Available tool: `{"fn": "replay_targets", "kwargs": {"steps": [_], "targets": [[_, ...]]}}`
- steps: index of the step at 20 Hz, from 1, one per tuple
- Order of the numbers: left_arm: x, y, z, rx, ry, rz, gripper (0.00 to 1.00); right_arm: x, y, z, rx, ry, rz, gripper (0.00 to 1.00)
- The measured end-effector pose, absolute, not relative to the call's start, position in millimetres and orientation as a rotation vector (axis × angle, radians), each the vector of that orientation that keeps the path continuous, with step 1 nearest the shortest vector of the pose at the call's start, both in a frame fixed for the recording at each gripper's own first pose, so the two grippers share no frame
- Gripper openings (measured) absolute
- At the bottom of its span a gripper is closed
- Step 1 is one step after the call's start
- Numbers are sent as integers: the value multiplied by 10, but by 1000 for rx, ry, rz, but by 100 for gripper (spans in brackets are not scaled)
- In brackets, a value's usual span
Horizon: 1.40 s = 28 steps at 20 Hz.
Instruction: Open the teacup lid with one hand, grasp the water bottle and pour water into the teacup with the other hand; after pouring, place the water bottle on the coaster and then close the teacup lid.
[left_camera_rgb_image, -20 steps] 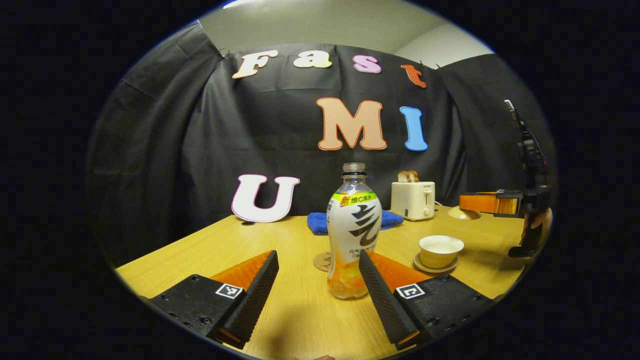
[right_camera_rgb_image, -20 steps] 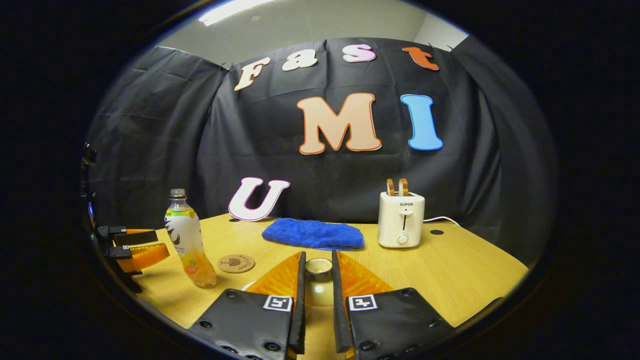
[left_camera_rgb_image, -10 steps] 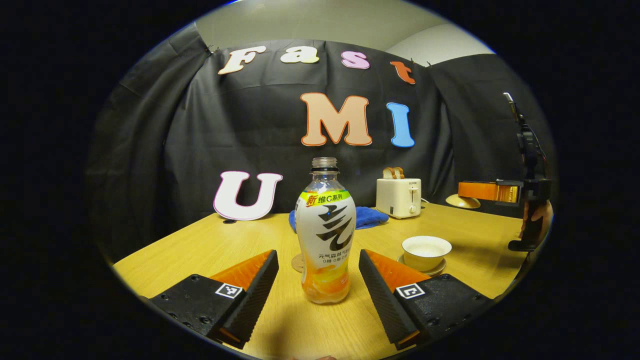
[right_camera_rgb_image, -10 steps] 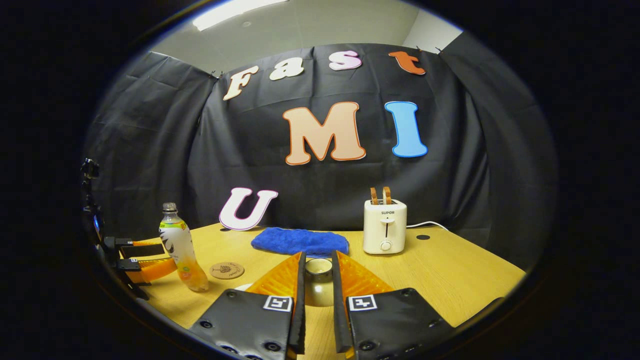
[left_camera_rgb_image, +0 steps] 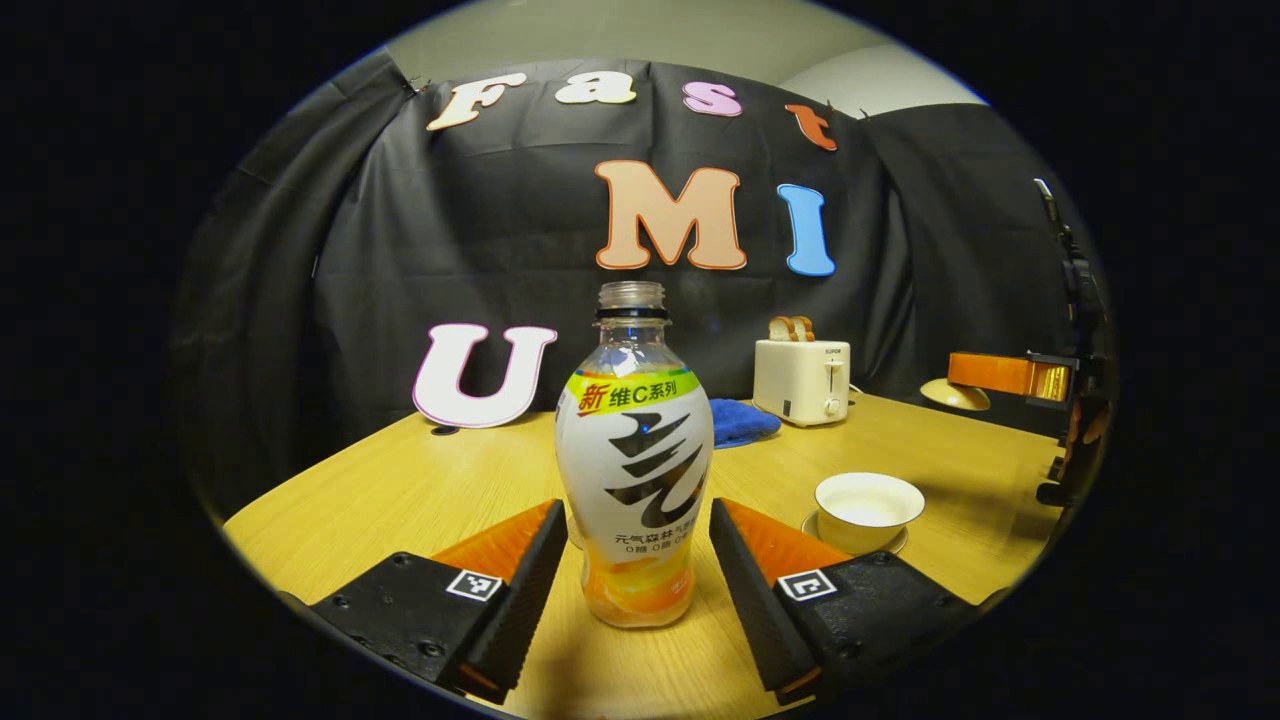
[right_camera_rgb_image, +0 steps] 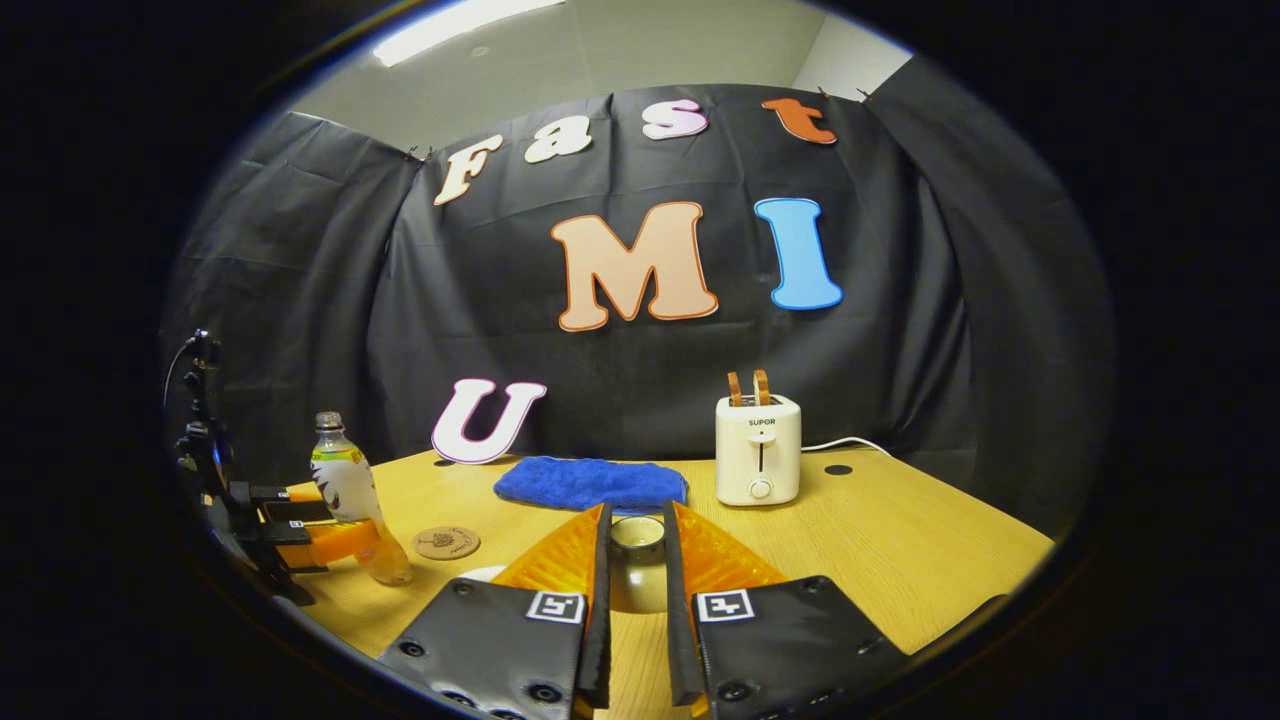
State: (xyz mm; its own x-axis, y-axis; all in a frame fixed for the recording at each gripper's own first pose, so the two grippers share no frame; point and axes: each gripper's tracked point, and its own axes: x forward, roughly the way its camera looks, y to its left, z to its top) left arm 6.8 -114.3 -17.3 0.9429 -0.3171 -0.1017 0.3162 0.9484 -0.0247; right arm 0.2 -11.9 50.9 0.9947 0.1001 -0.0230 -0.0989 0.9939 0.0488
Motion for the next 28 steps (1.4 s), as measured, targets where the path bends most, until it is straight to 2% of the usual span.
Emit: {"fn": "replay_targets", "kwargs": {"steps": [4,6,12,13,28], "targets": [[100,-1149,-187,-10,113,-323,75,-3,-140,526,56,23,98,26],[111,-1161,-200,-8,120,-322,67,-16,-143,543,60,21,99,26],[122,-1194,-204,11,125,-321,59,-44,-151,600,62,11,101,26],[126,-1192,-212,25,126,-319,55,-53,-152,605,64,11,101,26],[265,-976,-260,460,145,-175,53,-66,-216,666,74,5,94,26]]}}
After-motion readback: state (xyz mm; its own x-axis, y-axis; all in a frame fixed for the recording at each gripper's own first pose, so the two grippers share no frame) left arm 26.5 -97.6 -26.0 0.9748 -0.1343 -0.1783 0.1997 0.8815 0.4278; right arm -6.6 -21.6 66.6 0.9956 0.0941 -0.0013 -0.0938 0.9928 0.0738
